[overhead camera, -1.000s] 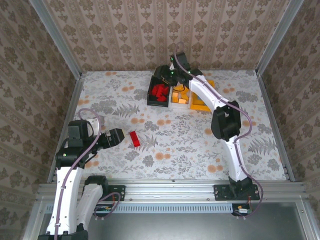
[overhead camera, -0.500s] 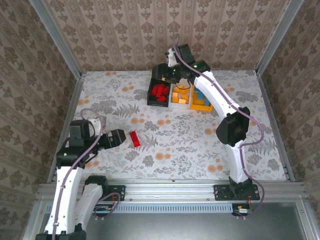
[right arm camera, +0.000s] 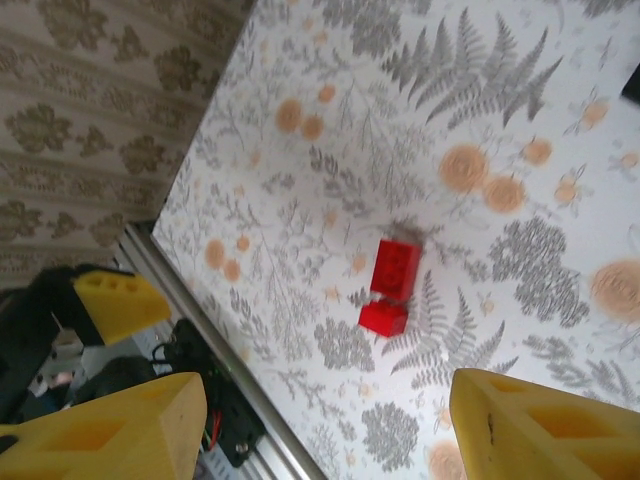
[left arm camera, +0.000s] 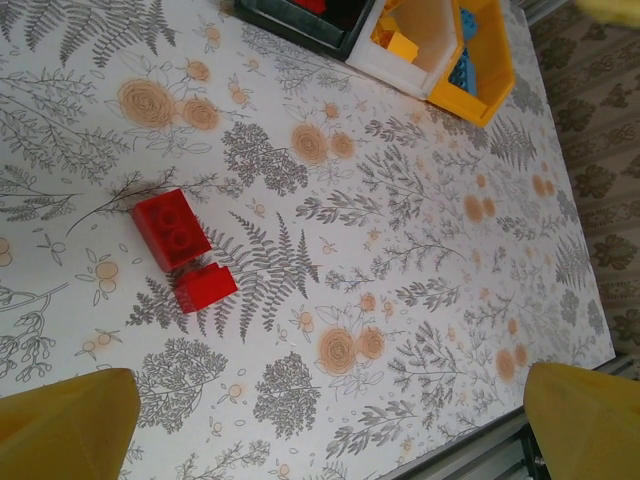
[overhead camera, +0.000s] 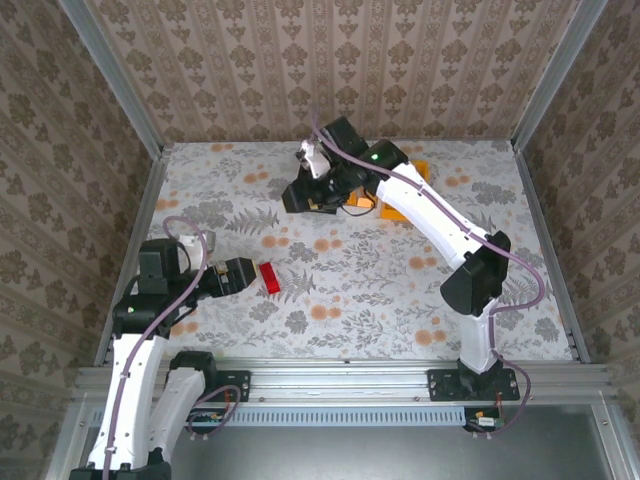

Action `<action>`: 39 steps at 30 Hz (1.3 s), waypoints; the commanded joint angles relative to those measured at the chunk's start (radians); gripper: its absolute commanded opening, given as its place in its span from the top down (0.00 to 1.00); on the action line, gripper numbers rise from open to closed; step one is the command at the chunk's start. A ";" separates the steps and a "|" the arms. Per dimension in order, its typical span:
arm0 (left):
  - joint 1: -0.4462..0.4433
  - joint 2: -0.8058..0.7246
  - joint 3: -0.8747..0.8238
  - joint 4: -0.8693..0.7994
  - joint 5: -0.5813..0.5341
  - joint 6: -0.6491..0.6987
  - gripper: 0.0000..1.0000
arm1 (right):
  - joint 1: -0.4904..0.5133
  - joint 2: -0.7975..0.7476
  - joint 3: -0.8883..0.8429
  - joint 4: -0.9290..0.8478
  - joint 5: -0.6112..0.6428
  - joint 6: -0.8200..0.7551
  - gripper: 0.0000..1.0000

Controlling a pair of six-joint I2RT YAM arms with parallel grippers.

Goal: Sort the legos into containers by color

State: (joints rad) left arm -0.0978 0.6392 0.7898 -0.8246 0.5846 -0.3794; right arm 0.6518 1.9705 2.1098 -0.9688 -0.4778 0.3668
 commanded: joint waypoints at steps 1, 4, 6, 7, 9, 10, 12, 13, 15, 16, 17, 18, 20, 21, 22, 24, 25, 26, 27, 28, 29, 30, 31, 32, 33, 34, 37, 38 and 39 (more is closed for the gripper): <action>-0.005 -0.017 -0.011 0.012 0.027 0.027 0.00 | 0.028 -0.042 -0.069 -0.032 0.037 -0.017 0.32; -0.004 -0.025 -0.009 0.010 0.025 0.026 0.00 | 0.057 -0.065 -0.140 -0.019 0.076 -0.012 0.31; -0.004 -0.029 -0.009 0.009 0.019 0.025 0.00 | 0.075 -0.083 -0.188 0.001 0.094 -0.001 0.31; -0.003 -0.032 -0.008 0.007 0.014 0.024 0.00 | 0.083 -0.093 -0.218 0.014 0.094 0.006 0.30; 0.002 -0.036 -0.006 0.005 0.009 0.025 0.00 | 0.096 -0.106 -0.273 0.042 0.093 0.025 0.30; 0.007 -0.039 -0.006 0.006 0.006 0.024 0.00 | 0.104 -0.113 -0.299 0.054 0.095 0.034 0.30; 0.019 -0.045 -0.006 0.004 0.002 0.022 0.00 | 0.122 -0.117 -0.344 0.070 0.107 0.046 0.30; 0.023 -0.045 -0.006 0.004 -0.002 0.023 0.00 | 0.129 -0.120 -0.367 0.080 0.107 0.054 0.30; 0.027 -0.047 -0.005 -0.001 -0.011 0.020 0.00 | 0.148 -0.119 -0.411 0.109 0.105 0.070 0.30; 0.028 -0.047 -0.004 -0.002 -0.014 0.020 0.00 | 0.159 -0.118 -0.433 0.124 0.105 0.078 0.30; 0.029 -0.048 -0.003 -0.002 -0.018 0.019 0.00 | 0.168 -0.113 -0.449 0.132 0.106 0.083 0.30; 0.029 -0.050 -0.003 -0.005 -0.023 0.018 0.00 | 0.176 -0.108 -0.461 0.139 0.108 0.087 0.30; 0.030 -0.052 -0.002 -0.010 -0.037 0.015 0.00 | 0.194 -0.094 -0.484 0.161 0.109 0.103 0.30; 0.031 -0.050 -0.001 -0.011 -0.042 0.016 0.00 | 0.203 -0.086 -0.489 0.168 0.111 0.106 0.30; 0.033 -0.050 0.000 -0.014 -0.053 0.012 0.00 | 0.214 -0.074 -0.490 0.171 0.118 0.106 0.30; 0.034 -0.050 0.004 -0.025 -0.081 0.007 0.00 | 0.235 -0.048 -0.486 0.180 0.125 0.110 0.30; 0.038 -0.051 0.006 -0.027 -0.087 0.007 0.00 | 0.245 -0.034 -0.486 0.191 0.125 0.116 0.30; 0.040 -0.051 0.007 -0.030 -0.094 0.005 0.00 | 0.256 -0.016 -0.483 0.202 0.127 0.122 0.30; 0.043 -0.054 0.009 -0.034 -0.103 0.005 0.00 | 0.265 -0.001 -0.477 0.210 0.130 0.126 0.30; 0.046 -0.058 0.012 -0.039 -0.115 0.004 0.00 | 0.278 0.020 -0.467 0.215 0.138 0.130 0.30; 0.049 -0.062 0.015 -0.044 -0.127 0.002 0.00 | 0.289 0.038 -0.455 0.216 0.146 0.132 0.30; 0.049 -0.066 0.019 -0.053 -0.151 -0.003 0.00 | 0.302 0.061 -0.437 0.216 0.164 0.134 0.30; 0.050 -0.070 0.025 -0.067 -0.184 -0.007 0.00 | 0.315 0.082 -0.420 0.216 0.183 0.136 0.30; 0.051 -0.074 0.032 -0.083 -0.225 -0.015 0.00 | 0.327 0.105 -0.401 0.215 0.196 0.136 0.30; 0.050 -0.076 0.037 -0.097 -0.258 -0.020 0.00 | 0.336 0.125 -0.382 0.213 0.208 0.140 0.30; 0.052 -0.081 0.040 -0.108 -0.298 -0.029 0.00 | 0.344 0.147 -0.361 0.206 0.224 0.143 0.30; 0.056 -0.095 0.050 -0.137 -0.412 -0.058 0.00 | 0.366 0.215 -0.290 0.171 0.281 0.147 0.29; 0.056 -0.100 0.052 -0.146 -0.439 -0.067 0.00 | 0.371 0.235 -0.269 0.160 0.300 0.149 0.29; 0.057 -0.102 0.052 -0.149 -0.454 -0.073 0.00 | 0.373 0.250 -0.253 0.152 0.315 0.152 0.29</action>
State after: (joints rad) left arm -0.0498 0.5549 0.8078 -0.9192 0.2588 -0.4110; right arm 1.0168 2.1860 1.7920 -0.7692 -0.2504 0.5014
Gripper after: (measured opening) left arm 0.997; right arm 0.710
